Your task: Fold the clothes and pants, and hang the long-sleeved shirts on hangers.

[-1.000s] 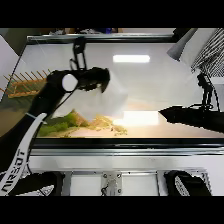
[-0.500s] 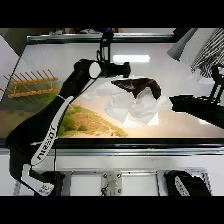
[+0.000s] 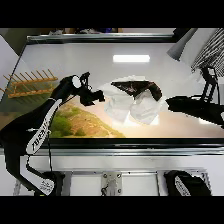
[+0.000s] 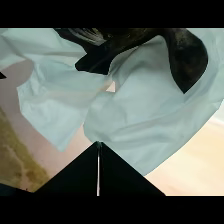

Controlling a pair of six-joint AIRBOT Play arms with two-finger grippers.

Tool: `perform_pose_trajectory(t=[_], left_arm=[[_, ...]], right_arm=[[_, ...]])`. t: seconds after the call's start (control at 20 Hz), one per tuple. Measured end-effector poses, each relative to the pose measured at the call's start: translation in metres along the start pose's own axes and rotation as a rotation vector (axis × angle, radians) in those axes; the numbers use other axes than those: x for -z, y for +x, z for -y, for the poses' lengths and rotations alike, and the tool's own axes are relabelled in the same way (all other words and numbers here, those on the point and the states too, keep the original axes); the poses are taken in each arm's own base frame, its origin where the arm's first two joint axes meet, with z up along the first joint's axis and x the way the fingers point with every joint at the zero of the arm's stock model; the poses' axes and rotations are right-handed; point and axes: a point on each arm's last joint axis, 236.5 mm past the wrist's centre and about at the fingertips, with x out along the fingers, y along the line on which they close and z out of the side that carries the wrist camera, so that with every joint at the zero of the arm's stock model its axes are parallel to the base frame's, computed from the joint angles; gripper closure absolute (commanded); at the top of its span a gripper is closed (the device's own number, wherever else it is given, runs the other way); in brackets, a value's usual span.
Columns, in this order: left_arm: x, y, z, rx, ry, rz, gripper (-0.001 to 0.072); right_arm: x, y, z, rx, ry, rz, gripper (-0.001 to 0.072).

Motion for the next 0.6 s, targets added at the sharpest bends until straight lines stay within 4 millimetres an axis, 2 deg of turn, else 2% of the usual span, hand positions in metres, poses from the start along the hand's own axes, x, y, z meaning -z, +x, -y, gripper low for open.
perform_pose_trajectory(t=[0.2,0.35,0.4,0.45,0.5,0.55,0.6], left_arm=[[0.02,0.028,0.011,0.049,-0.042,-0.045,-0.0013],[0.026,0.045,0.03,0.072,-0.021,-0.079,-0.0013],[0.027,0.05,0.038,0.081,-0.01,-0.085,0.0145],[0.027,0.055,0.044,0.085,0.002,-0.089,0.0405],[0.028,0.061,0.048,0.083,0.013,-0.097,0.0589],[0.029,0.065,0.051,0.081,0.024,-0.104,0.0701],[0.028,0.066,0.055,0.086,0.032,-0.102,0.0699]], right_arm=[[0.012,0.013,-0.005,-0.048,0.05,-0.067,0.0694],[0.016,0.016,-0.008,-0.069,0.069,-0.088,0.0694],[0.016,0.017,-0.009,-0.073,0.076,-0.092,0.0694],[0.017,0.018,-0.009,-0.077,0.084,-0.096,0.0693],[0.017,0.018,-0.009,-0.078,0.094,-0.098,0.0693],[0.018,0.019,-0.007,-0.074,0.105,-0.101,0.0693],[0.018,0.021,-0.001,-0.06,0.127,-0.106,0.0693]])
